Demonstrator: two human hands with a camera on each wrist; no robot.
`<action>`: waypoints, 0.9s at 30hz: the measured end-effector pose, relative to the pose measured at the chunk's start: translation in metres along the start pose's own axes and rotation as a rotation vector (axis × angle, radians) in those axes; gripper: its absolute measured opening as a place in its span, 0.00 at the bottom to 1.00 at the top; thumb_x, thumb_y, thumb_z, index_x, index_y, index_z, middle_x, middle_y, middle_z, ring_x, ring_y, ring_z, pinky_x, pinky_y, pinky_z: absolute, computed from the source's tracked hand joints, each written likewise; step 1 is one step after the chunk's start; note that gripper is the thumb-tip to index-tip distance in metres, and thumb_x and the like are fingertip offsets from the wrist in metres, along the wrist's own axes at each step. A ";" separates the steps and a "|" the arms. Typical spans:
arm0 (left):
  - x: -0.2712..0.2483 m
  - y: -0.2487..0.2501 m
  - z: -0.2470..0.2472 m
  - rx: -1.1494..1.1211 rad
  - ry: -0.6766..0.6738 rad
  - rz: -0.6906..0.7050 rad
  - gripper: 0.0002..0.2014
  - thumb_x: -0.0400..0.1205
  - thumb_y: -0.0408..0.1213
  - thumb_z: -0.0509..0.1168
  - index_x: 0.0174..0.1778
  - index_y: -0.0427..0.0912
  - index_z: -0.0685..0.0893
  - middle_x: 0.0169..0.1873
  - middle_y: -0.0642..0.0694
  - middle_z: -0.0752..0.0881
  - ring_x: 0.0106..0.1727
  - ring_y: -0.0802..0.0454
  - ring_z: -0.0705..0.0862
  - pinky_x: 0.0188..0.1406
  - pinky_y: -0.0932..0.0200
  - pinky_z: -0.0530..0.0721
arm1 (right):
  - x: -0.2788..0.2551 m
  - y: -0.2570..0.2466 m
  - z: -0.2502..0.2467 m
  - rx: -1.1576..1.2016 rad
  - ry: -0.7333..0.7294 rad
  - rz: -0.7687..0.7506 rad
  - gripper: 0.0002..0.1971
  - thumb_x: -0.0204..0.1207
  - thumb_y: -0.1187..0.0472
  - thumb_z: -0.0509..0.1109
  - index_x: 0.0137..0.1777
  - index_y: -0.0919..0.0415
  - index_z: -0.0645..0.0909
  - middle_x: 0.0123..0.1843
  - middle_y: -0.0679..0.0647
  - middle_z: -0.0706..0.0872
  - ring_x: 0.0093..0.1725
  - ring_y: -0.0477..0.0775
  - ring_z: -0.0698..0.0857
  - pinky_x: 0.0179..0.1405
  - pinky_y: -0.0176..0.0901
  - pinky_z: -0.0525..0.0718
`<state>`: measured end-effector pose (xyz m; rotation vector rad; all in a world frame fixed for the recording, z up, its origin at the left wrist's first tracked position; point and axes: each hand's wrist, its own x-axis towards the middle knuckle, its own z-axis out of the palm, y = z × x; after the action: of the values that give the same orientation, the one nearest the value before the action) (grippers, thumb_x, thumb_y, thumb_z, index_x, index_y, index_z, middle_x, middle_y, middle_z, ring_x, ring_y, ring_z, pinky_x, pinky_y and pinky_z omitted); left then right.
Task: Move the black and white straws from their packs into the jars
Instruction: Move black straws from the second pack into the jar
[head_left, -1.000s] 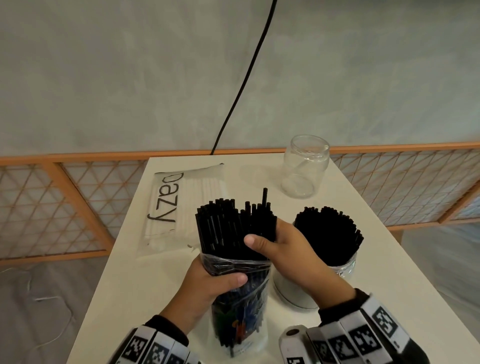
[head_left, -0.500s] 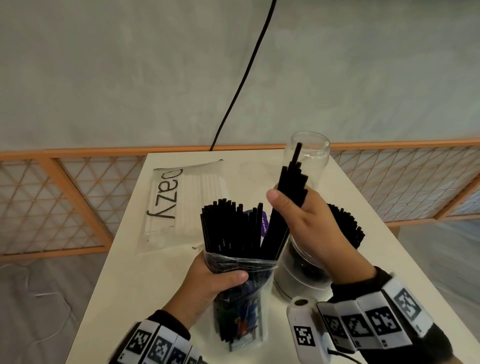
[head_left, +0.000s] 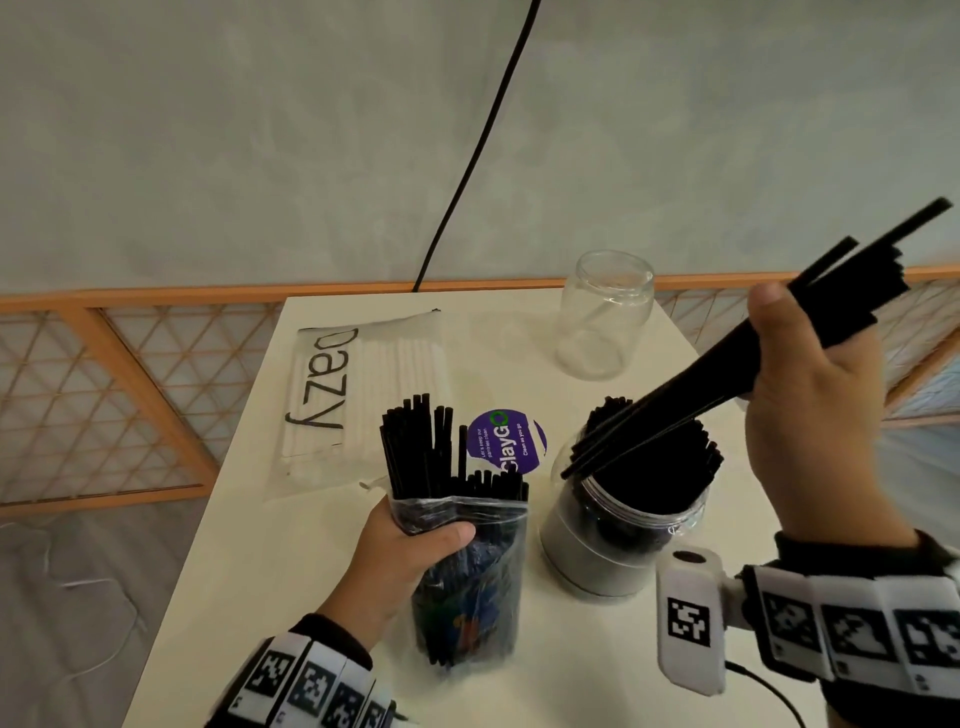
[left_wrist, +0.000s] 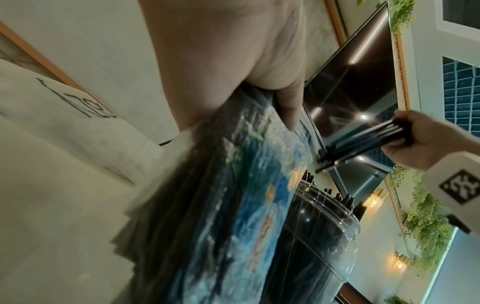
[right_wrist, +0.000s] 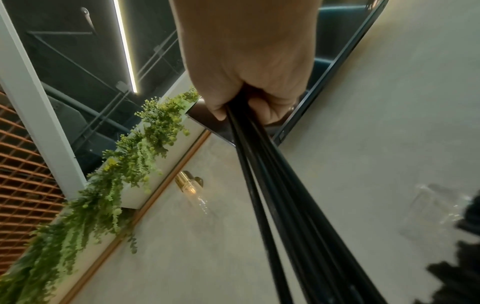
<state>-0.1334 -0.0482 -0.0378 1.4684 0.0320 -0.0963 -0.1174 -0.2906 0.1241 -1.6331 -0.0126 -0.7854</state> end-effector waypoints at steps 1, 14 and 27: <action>0.000 0.000 0.000 0.010 0.003 -0.001 0.31 0.53 0.47 0.77 0.51 0.36 0.86 0.43 0.42 0.91 0.47 0.50 0.90 0.39 0.66 0.85 | -0.001 0.004 -0.004 -0.023 0.012 0.010 0.16 0.74 0.50 0.64 0.24 0.43 0.76 0.21 0.40 0.73 0.25 0.41 0.69 0.28 0.41 0.69; -0.003 -0.008 0.003 0.124 0.040 0.073 0.32 0.52 0.47 0.78 0.53 0.41 0.85 0.42 0.50 0.91 0.47 0.58 0.89 0.38 0.68 0.85 | -0.002 0.032 -0.033 -0.016 0.320 0.179 0.15 0.76 0.53 0.66 0.29 0.48 0.69 0.29 0.44 0.73 0.28 0.42 0.73 0.34 0.42 0.74; -0.009 -0.027 0.002 0.143 0.014 0.047 0.31 0.52 0.41 0.80 0.53 0.49 0.83 0.44 0.58 0.91 0.48 0.63 0.88 0.41 0.70 0.85 | -0.011 0.052 -0.021 -0.380 -0.156 0.178 0.06 0.73 0.57 0.72 0.38 0.57 0.79 0.39 0.55 0.84 0.39 0.52 0.82 0.42 0.48 0.80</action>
<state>-0.1444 -0.0520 -0.0637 1.6119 0.0016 -0.0510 -0.1136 -0.3171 0.0740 -2.0207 0.1791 -0.5435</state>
